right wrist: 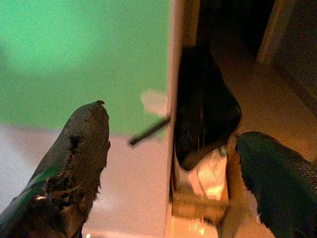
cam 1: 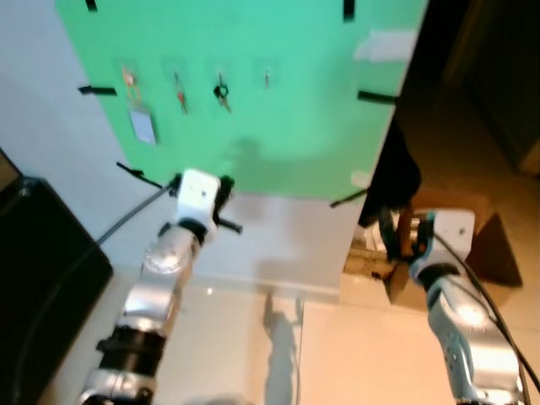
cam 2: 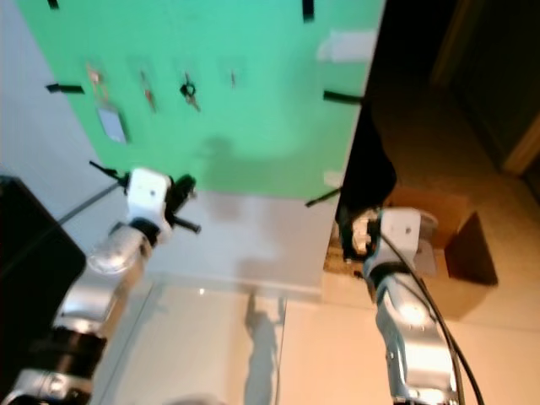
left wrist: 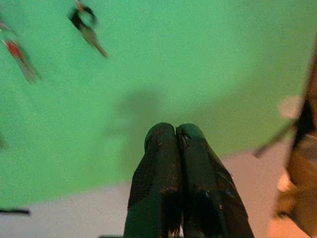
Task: Hang keys on a hook
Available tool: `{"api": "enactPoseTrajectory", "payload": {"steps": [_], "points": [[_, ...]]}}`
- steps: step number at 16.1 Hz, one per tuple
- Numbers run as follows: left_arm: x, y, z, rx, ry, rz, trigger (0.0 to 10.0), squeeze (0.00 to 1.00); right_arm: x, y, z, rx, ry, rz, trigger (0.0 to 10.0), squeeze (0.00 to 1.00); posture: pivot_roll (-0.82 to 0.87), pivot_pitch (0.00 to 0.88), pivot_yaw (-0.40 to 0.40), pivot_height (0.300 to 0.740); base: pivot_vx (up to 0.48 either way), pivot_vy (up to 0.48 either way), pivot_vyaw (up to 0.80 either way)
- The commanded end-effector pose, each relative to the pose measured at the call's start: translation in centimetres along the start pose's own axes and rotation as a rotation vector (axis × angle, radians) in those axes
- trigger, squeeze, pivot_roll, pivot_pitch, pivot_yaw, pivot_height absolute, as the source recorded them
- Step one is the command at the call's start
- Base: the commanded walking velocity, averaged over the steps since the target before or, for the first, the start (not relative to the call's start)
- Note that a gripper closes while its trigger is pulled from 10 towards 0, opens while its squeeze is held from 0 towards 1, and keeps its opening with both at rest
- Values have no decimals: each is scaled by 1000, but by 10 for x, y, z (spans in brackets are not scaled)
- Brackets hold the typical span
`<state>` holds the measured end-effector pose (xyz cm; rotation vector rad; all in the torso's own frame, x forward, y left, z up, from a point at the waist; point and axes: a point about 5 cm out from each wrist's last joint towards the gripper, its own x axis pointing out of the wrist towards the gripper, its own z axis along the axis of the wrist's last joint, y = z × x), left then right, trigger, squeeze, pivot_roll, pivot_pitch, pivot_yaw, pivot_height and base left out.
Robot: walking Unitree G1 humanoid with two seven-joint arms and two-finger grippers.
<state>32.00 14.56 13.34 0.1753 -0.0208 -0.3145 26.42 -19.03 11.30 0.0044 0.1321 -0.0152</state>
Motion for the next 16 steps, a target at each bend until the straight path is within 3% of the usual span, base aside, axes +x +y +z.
{"api": "enactPoseTrajectory", "payload": {"steps": [1, 13, 16], "points": [[-2, 5, -2, -7, 8, 8, 10000, 0, 0, 7, 0, 12, 0, 23, 10000, 0, -100, 0, 40, 740, 337, 0, -800], [0, 1, -3, 13, 15, -55, 10000, 0, 0, 11, -2, 21, -6, 26, 10000, 0, -101, 0, 56, 740, 297, 0, -67], [1, 0, -3, 8, 13, -77, 10000, 0, -3, 12, -4, 25, -4, 20, 10000, 0, -110, 0, 72, 740, 0, 0, -800]]}}
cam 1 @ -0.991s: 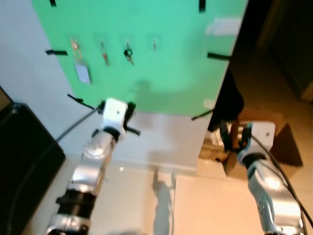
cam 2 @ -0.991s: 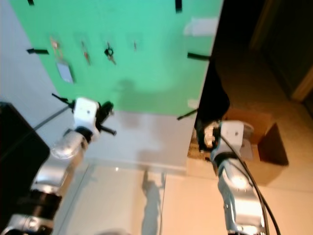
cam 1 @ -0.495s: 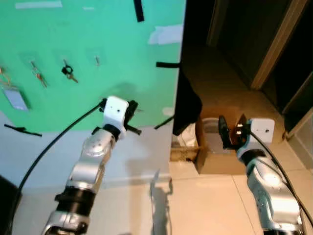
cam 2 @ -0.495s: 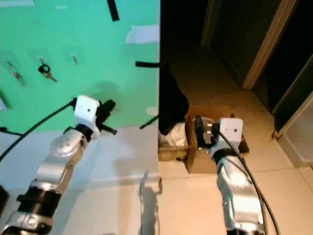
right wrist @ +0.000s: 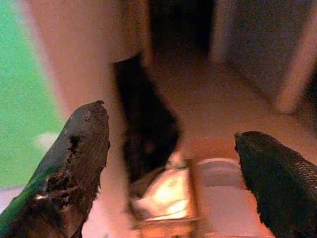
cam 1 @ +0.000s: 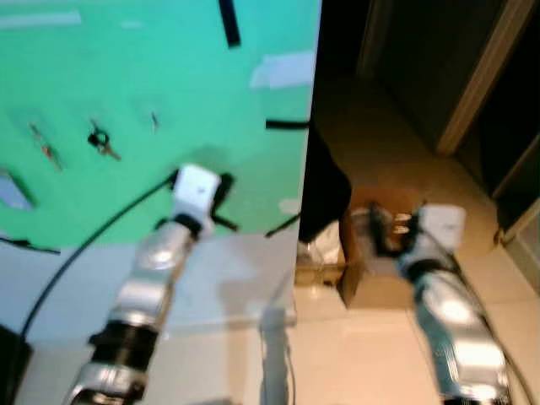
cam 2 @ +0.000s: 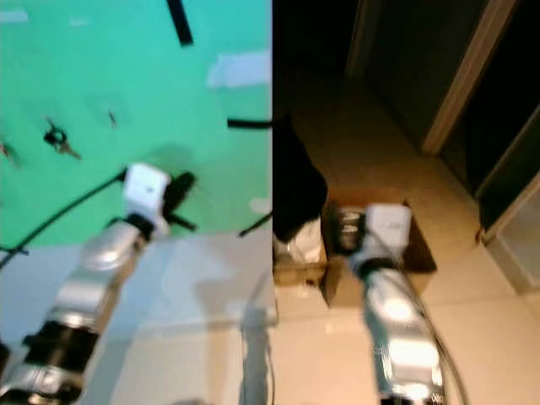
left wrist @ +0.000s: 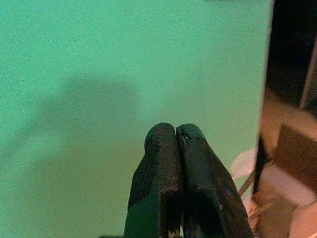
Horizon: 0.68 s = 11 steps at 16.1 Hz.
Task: Hang keys on a hook
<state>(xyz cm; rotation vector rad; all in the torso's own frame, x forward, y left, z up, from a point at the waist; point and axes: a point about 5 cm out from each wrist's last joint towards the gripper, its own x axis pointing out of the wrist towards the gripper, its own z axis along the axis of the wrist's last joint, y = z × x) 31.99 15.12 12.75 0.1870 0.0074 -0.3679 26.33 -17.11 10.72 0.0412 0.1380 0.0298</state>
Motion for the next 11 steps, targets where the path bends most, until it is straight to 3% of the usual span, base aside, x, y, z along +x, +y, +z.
{"api": "enactPoseTrajectory", "payload": {"steps": [1, 8, 11], "points": [[3, -4, 4, 0, -12, -24, 10000, 0, -3, -7, 2, -8, -11, -29, 10000, 0, -112, 0, 74, 740, 0, 334, -800], [3, -2, 5, 0, -15, -30, 10000, 0, -6, -7, 1, -5, -9, -30, 10000, 0, -109, 0, 74, 740, 0, 388, -800], [-6, 1, 3, 0, -8, -36, 10000, 0, -7, -7, -1, -8, 1, -22, 10000, 0, -93, 0, 62, 740, 0, 396, -800]]}}
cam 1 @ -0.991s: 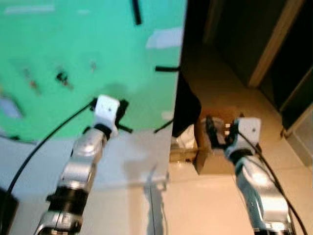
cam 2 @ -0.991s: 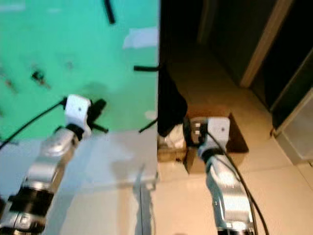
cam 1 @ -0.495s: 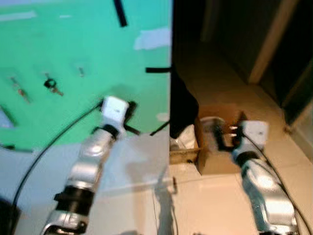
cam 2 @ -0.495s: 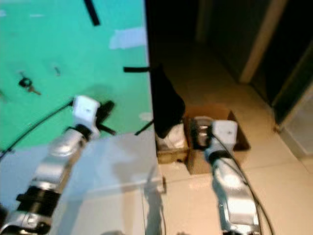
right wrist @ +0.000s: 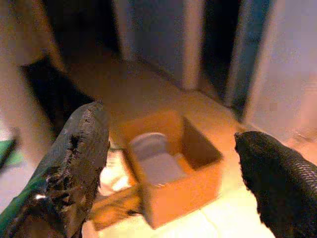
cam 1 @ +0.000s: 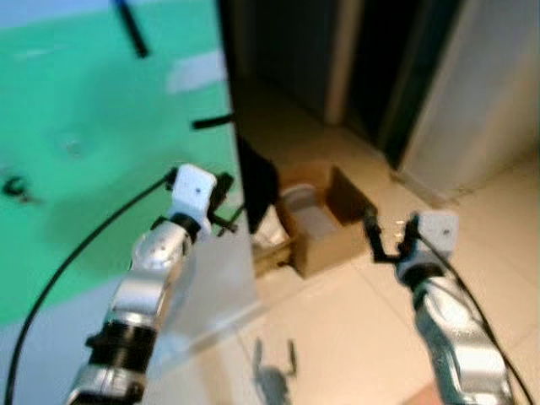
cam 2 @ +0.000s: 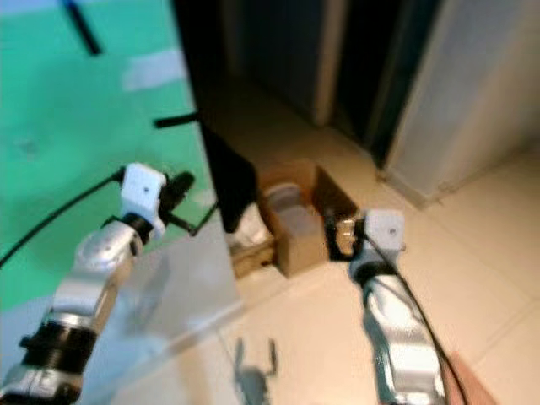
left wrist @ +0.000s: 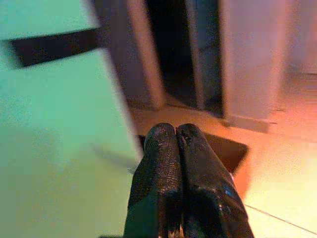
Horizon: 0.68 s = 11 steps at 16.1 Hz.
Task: Hang keys on a hook
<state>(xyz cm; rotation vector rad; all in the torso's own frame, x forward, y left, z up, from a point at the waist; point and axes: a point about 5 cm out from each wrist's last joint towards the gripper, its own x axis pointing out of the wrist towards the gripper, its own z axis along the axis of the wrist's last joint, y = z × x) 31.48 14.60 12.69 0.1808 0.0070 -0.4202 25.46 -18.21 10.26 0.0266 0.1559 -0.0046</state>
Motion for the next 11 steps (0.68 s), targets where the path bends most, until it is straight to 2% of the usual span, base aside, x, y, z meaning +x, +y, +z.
{"api": "enactPoseTrajectory", "payload": {"steps": [1, 4, 5, 9, 11], "points": [[-4, 8, 2, 5, 0, 18, 10000, 0, 1, 4, 4, 4, -15, 14, 10000, 0, -93, 0, 62, 740, 0, 386, -525], [-10, 10, 1, 0, 4, 35, 10000, 0, 0, 4, 3, -3, -9, 23, 10000, 0, -79, 0, 46, 740, 0, 92, 0], [-18, 7, 1, -17, -8, 28, 10000, 0, -1, 5, 1, -11, 2, 39, 10000, 0, -67, 0, 30, 740, 0, 0, 0], [-34, 2, 4, -50, -25, -31, 10000, 0, -4, 6, -3, -32, 26, 76, 10000, 0, -54, 0, 0, 740, 0, 0, 0], [-41, 8, 4, -38, -1, 12, 10000, 0, -4, 6, -3, -42, 33, 101, 10000, 0, -49, 0, -13, 740, 0, 0, 0]]}}
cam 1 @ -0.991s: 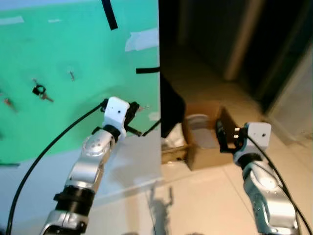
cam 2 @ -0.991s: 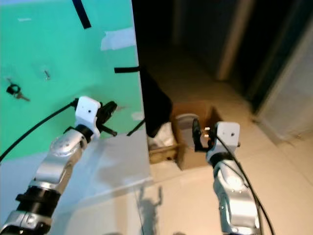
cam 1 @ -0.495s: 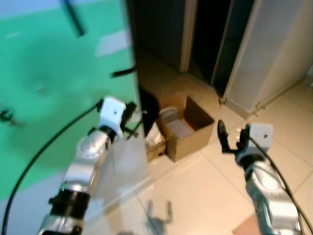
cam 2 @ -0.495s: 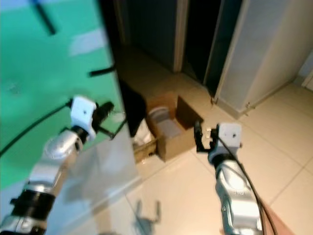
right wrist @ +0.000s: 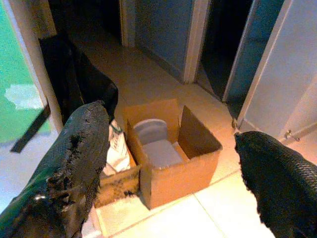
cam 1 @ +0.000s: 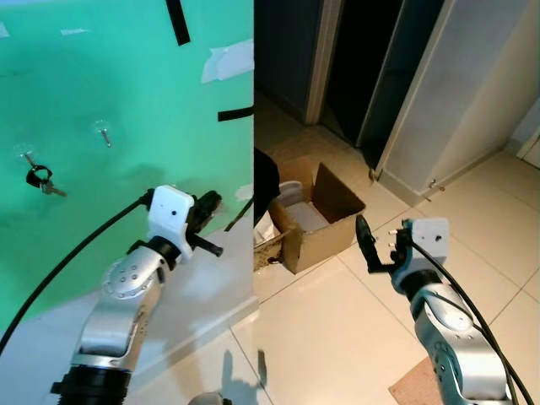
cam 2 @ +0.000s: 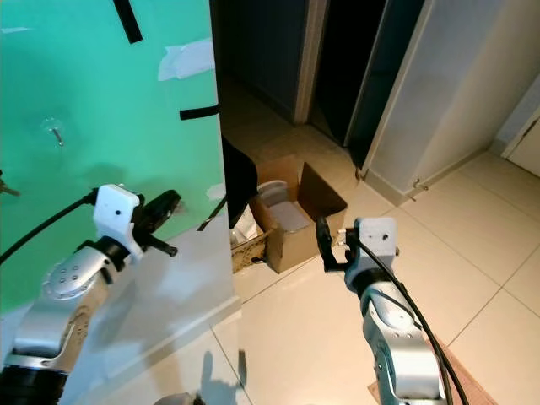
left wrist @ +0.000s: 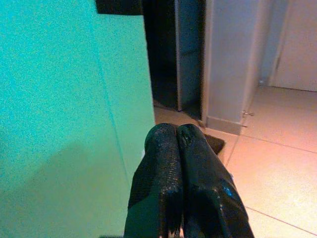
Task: Hang keys on a hook
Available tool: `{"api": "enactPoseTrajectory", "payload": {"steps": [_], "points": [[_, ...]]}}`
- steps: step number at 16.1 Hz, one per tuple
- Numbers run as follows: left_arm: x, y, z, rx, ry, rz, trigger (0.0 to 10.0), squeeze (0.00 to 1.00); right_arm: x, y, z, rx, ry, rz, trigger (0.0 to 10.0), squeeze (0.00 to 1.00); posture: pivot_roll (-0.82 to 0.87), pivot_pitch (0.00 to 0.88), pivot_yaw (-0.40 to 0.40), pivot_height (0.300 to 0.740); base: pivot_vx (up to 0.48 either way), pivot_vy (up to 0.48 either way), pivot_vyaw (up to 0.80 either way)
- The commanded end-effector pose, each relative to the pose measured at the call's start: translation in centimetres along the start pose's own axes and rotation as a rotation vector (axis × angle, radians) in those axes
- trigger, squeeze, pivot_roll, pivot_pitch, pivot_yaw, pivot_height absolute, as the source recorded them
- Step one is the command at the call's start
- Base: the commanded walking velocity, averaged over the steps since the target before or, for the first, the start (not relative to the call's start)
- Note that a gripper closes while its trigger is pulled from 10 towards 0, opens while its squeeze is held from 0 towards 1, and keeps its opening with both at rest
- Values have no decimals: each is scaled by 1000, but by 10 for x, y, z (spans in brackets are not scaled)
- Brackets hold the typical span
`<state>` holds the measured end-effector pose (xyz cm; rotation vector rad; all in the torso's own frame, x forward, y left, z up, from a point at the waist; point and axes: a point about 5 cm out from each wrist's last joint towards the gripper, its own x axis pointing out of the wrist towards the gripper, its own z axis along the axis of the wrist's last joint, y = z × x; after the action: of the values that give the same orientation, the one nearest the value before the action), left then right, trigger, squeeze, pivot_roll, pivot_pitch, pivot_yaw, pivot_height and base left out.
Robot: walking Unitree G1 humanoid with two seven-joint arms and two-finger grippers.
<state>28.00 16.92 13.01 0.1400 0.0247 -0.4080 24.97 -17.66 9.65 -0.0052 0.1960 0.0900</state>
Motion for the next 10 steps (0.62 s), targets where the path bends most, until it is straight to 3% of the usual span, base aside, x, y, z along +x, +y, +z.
{"api": "enactPoseTrajectory", "payload": {"steps": [1, 4, 8, 10], "points": [[-2, 1, 5, 6, -11, 31, 10000, 0, -1, 0, 4, -1, -9, 11, 10000, 0, -45, 0, -15, 740, 0, 0, 0], [-3, -3, 5, -8, -5, 46, 10000, 0, -1, 4, 5, 10, -12, 7, 10000, 0, -54, 0, -6, 740, 0, 0, 0], [1, -11, 5, -16, 1, 20, 10000, 0, -9, 8, 0, 27, -2, -14, 10000, 0, -86, 0, 4, 740, -330, 0, 0], [5, -7, 9, 0, -8, 17, 10000, 0, -7, 10, 1, 29, 0, -19, 10000, 0, -88, 0, 3, 740, 0, 0, 0]]}}
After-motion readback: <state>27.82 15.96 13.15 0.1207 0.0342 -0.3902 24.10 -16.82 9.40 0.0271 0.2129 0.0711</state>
